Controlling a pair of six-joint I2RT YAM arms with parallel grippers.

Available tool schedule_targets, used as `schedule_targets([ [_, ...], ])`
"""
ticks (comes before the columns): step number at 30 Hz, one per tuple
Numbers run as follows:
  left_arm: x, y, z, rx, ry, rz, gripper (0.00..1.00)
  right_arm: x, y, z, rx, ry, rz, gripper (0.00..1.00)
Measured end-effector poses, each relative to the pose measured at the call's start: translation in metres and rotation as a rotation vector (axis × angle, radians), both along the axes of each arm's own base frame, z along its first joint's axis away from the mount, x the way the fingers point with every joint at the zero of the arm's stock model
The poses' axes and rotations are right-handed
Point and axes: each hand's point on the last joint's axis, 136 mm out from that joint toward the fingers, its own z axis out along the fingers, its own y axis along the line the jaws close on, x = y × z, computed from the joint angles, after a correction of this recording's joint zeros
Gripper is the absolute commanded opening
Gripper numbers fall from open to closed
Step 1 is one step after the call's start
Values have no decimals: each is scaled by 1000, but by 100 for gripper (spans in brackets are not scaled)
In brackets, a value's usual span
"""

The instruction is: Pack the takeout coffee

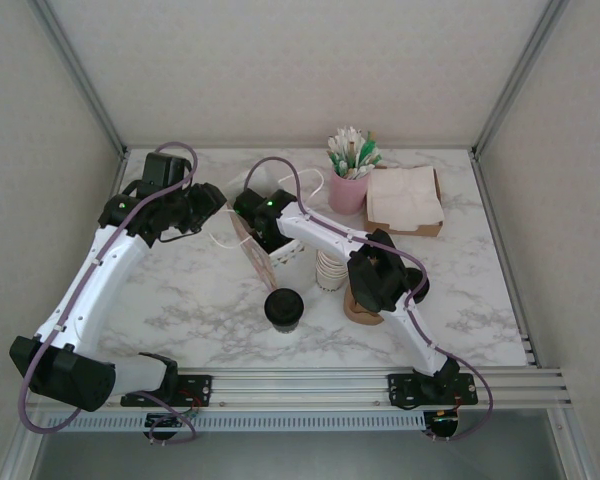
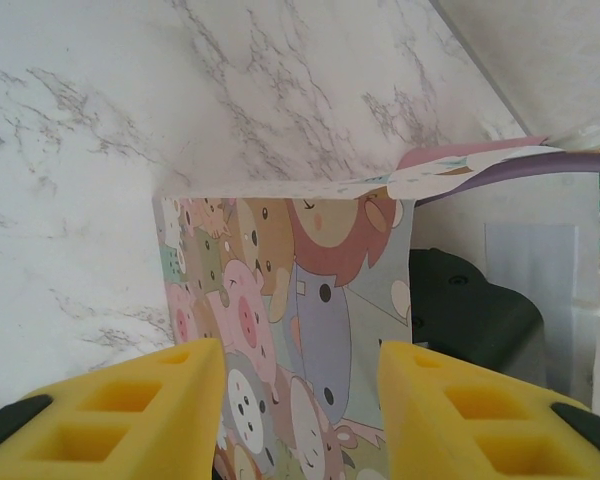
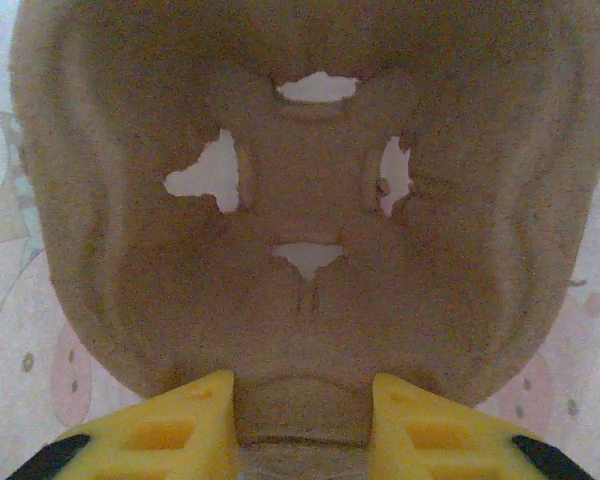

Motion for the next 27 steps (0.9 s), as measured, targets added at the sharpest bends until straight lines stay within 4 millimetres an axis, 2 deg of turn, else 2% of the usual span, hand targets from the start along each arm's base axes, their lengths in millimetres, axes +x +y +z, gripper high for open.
schedule_targets([
  [7,0,0,0,1,1,1,45,1,1,-4,10,5,-19,36],
  [14,0,1,-1,3,2,3,45,3,2,-2,20,3,-38,44],
  [19,0,1,-1,4,3,3,45,8,9,11,54,-22,-49,56],
  [27,-1,4,-3,20,8,15,45,18,21,43,117,-65,-67,64],
])
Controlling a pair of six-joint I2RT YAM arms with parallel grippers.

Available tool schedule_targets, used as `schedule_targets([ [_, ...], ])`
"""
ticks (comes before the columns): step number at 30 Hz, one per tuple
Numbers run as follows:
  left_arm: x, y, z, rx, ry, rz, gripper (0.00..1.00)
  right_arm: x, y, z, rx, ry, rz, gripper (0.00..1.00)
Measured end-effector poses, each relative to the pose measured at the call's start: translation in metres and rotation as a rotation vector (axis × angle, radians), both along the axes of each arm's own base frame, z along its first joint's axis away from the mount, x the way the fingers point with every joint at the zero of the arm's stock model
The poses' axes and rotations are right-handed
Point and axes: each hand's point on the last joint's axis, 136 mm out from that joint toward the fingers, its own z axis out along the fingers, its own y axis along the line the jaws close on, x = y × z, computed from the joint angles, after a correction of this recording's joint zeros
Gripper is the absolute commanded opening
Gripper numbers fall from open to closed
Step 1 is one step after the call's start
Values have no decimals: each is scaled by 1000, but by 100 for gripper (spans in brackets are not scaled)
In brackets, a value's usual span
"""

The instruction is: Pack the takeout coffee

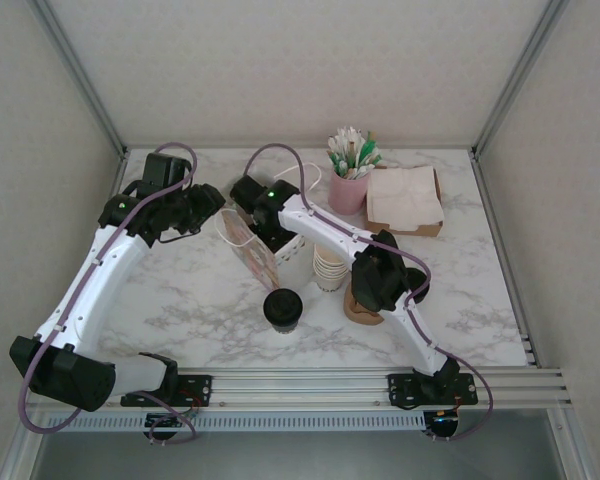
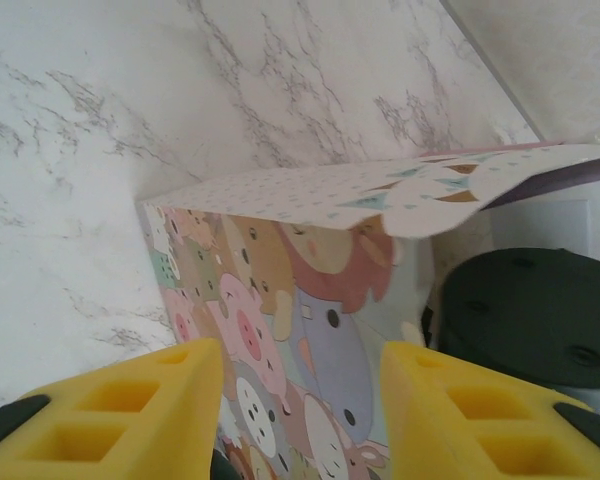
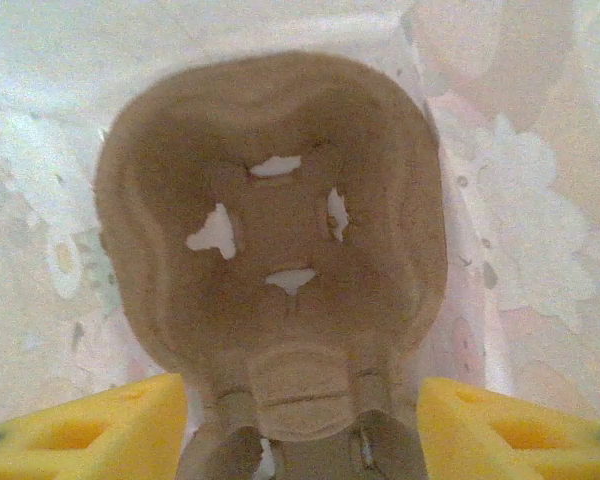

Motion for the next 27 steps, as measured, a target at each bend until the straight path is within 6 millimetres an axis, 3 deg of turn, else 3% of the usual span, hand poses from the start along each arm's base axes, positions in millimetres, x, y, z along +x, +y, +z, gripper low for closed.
schedule_targets([
  [13,0,5,-1,24,0,21,46,6,7,66,102,-77,-7,66],
  [22,3,9,16,22,-38,48,64,-2,-3,160,265,-192,-19,70],
  [27,-3,16,32,16,-68,81,66,-11,-15,205,342,-247,-23,72],
])
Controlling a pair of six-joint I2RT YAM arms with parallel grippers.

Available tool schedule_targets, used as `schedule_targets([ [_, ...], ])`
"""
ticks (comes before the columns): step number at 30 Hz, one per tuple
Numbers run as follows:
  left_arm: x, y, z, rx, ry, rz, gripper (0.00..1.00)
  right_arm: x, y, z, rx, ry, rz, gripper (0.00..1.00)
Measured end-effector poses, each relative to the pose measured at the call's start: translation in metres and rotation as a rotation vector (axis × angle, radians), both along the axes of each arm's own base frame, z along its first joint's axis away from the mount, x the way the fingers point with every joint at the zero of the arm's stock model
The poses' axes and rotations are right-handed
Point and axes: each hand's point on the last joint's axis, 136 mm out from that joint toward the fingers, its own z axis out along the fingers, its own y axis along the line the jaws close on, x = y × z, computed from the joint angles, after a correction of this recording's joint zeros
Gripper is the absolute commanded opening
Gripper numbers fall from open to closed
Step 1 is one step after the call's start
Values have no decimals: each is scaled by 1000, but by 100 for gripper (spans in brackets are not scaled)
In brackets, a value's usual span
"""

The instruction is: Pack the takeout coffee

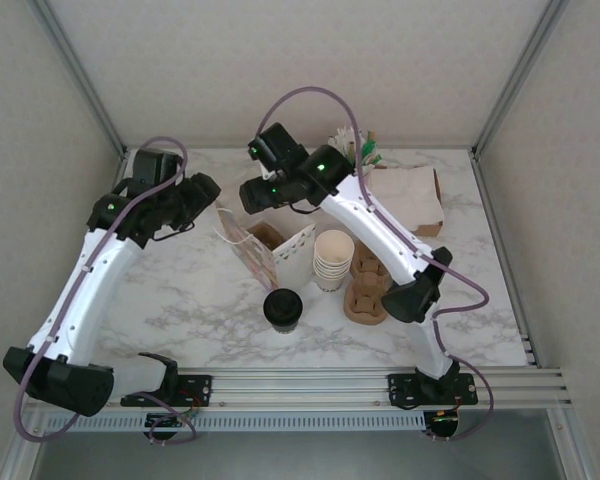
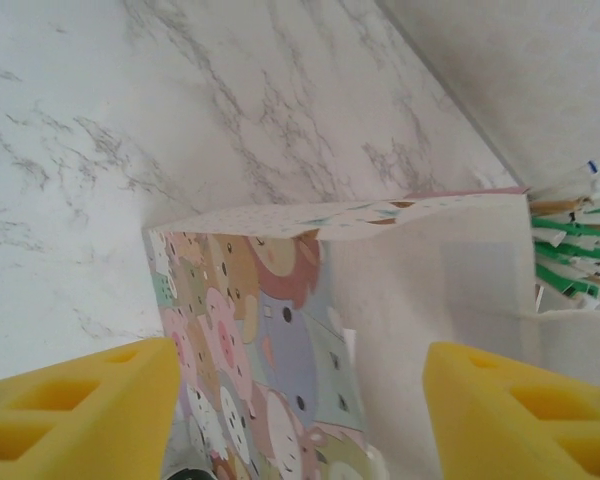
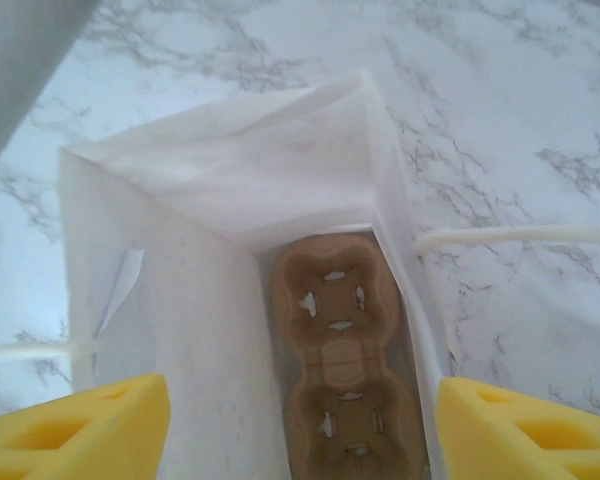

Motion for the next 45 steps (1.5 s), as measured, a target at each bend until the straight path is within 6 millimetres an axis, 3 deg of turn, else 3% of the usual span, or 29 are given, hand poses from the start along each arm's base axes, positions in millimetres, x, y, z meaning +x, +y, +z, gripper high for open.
schedule_targets([
  [6,-20,7,26,-41,-61,23,63,-12,-16,38,59,-47,-1,72],
  [13,-47,-3,53,-133,-127,-23,57,-34,-47,52,76,-73,-10,70],
  [19,-62,-35,45,-148,-76,-141,52,-44,-70,44,76,-105,-34,70],
  [24,-68,-41,34,-129,-27,-161,36,-47,-81,35,69,-121,-51,70],
  [31,-62,-38,25,-95,-1,-141,12,-56,-95,29,64,-125,-58,69],
  [39,-41,-36,21,-18,10,-118,1,-76,-111,21,88,-90,-66,69],
  [45,-27,-24,17,18,14,-93,0,-100,-114,-2,76,-30,-64,68],
])
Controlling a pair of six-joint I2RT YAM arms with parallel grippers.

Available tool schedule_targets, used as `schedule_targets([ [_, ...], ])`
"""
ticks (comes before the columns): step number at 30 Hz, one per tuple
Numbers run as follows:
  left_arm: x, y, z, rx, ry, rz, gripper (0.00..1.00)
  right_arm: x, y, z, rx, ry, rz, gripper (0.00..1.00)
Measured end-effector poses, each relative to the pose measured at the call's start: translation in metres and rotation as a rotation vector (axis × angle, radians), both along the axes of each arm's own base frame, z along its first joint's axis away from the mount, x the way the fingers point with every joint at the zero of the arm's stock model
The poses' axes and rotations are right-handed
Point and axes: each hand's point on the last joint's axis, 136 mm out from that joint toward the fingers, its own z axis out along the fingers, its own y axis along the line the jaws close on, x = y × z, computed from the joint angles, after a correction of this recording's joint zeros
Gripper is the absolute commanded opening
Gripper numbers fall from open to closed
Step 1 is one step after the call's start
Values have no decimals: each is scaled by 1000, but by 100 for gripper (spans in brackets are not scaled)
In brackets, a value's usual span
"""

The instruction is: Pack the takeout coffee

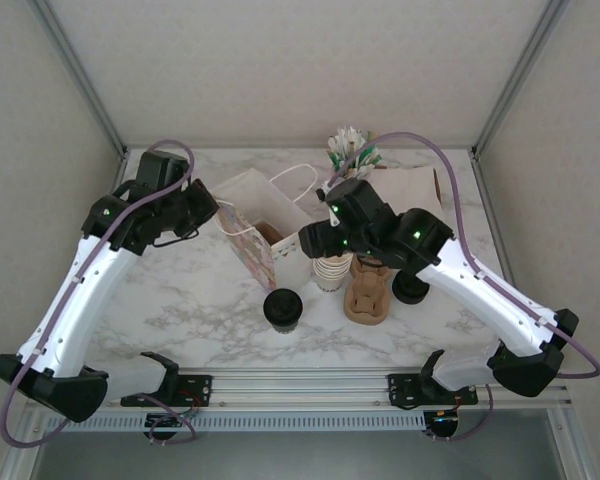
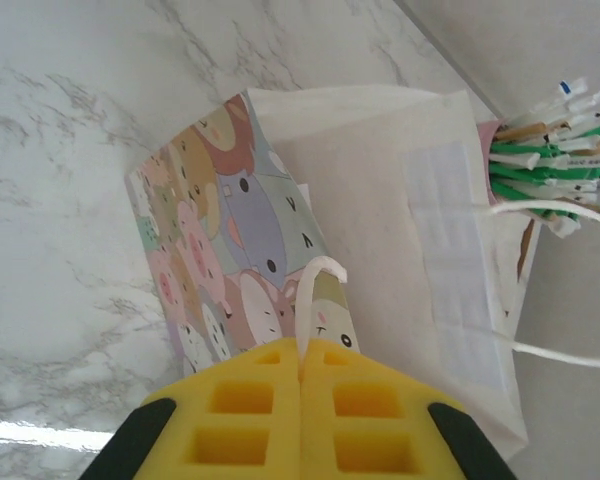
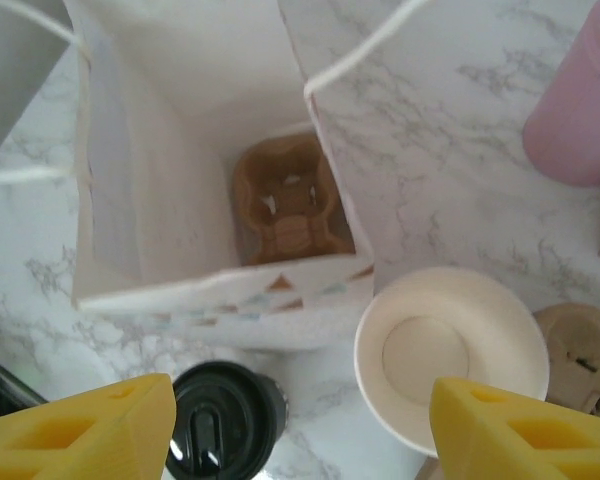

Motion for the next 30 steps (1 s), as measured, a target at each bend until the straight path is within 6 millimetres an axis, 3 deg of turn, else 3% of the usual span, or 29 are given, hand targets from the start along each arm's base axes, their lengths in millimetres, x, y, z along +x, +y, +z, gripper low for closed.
schedule_targets([
  [8,18,17,15,43,-47,-3,0,-31,9,-32,-39,89,10,69],
  [14,16,10,10,2,-28,-44,11,-56,19,-53,-76,158,-18,72],
  [16,14,6,5,-8,-15,-68,20,-66,26,-60,-95,167,-15,74],
  [20,7,1,2,-27,-6,-108,57,-85,33,-81,-146,178,2,79],
  [25,-6,1,16,-50,-43,-128,70,-90,37,-110,-234,177,15,87],
  [30,-25,7,25,-52,-61,-130,73,-84,46,-127,-286,155,19,90],
])
